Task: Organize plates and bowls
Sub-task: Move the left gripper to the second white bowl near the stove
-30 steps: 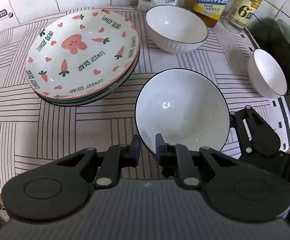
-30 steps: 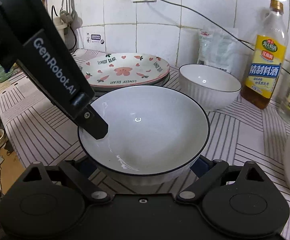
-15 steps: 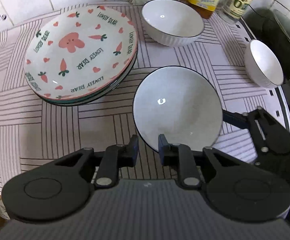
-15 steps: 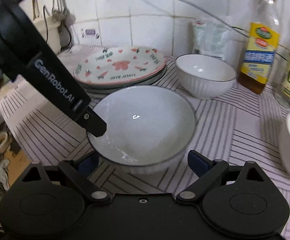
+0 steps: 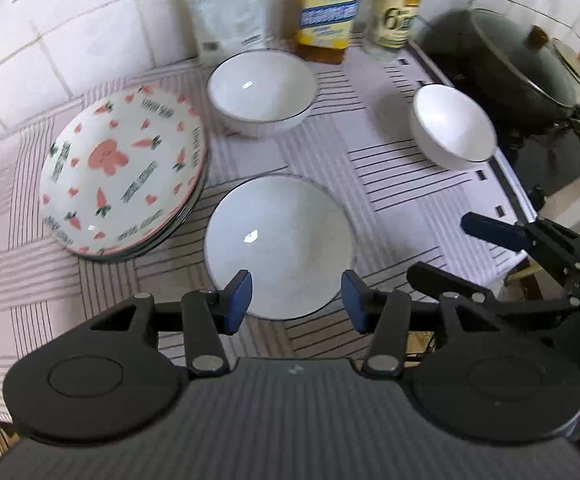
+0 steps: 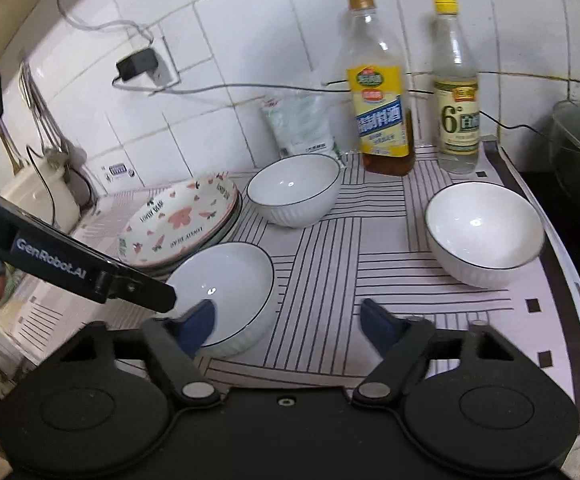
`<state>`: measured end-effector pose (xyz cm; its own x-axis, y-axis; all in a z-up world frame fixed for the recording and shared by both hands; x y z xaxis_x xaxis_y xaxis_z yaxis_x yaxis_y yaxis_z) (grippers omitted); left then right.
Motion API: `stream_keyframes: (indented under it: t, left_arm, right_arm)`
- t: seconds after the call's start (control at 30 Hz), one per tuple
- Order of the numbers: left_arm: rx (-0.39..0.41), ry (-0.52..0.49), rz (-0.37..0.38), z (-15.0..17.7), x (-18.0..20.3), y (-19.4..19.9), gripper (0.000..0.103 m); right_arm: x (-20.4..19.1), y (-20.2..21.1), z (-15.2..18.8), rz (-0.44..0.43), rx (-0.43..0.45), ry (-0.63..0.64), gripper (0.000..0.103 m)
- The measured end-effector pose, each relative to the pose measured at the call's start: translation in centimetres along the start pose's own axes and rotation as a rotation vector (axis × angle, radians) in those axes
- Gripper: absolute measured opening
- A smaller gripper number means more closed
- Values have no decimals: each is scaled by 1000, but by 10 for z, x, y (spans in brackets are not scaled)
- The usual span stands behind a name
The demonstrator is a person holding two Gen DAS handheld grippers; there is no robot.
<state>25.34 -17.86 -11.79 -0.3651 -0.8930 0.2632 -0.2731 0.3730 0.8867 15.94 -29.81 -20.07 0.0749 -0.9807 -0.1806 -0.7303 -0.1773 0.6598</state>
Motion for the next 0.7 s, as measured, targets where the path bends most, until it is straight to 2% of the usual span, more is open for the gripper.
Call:
stream_keyframes:
  t: [0.2, 0.4, 0.53, 0.7]
  left_arm:
    - [16, -64, 18, -16, 30, 3, 54]
    - [23, -119, 54, -33, 53, 0, 55]
    - [30, -112, 53, -51, 62, -8, 53]
    - [19, -100, 70, -69, 71, -29, 55]
  right_arm:
    - [26, 23, -10, 83, 44, -70, 75]
    - [48, 38, -14, 190, 94, -104, 75]
    - [71, 35, -7, 259, 165, -267, 75]
    - [91, 15, -2, 323, 160, -387, 72]
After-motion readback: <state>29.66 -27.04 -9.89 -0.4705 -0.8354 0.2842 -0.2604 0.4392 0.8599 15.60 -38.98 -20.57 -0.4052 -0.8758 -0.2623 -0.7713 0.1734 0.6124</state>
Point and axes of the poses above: each gripper's, at about its wrist camera, not at the fingertips, and y roughly against the way its jaws point, x to its right, z to its underside, the point moved 5 cm from there along -y, roughly the way its jaws point, and after that the axes turned 11 degrees about z, right-handed, at the moved point
